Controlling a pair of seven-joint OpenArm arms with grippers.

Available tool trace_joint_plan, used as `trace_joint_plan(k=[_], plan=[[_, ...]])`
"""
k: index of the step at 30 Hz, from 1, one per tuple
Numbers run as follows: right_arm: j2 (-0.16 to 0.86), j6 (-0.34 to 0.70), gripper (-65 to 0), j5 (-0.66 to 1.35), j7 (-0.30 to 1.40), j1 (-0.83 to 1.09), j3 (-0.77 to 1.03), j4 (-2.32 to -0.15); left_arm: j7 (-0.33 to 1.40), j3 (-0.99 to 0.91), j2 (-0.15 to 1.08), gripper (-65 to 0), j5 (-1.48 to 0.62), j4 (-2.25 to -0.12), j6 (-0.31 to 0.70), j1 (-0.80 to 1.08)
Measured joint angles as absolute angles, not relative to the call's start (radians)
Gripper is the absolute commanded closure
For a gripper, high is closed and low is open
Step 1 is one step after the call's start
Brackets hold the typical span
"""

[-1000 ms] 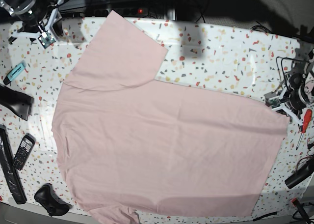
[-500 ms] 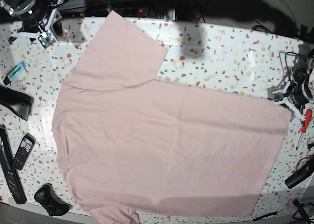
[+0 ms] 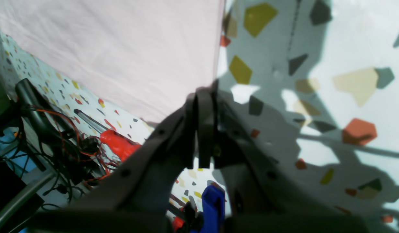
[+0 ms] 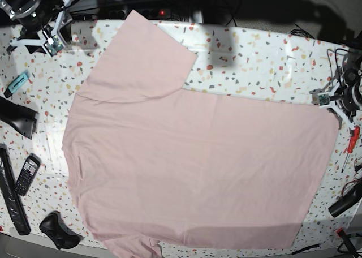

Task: Fold the T-shirt properly
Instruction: 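Grasp the pink shirt shoulder edge with the right gripper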

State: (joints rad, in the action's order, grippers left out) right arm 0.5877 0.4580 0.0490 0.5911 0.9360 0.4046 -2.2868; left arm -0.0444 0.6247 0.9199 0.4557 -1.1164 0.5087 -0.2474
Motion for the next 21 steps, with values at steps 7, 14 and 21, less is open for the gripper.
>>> trace_joint_plan(k=[7,14,21], plan=[[0.62,0.458,-27.6,-0.083,0.496,0.934,0.342,-2.233,-0.034,0.625,0.92,0.0,0.456,-1.116,0.509,-0.247],[0.66,0.465,-27.6,-0.245,0.488,0.812,0.175,-2.186,-0.03,0.625,0.92,0.0,0.456,-1.116,0.509,-0.247],[0.659,0.532,-27.6,-0.404,0.479,0.754,0.102,-2.186,-0.027,0.625,0.92,0.0,0.456,-1.116,0.509,-0.247]])
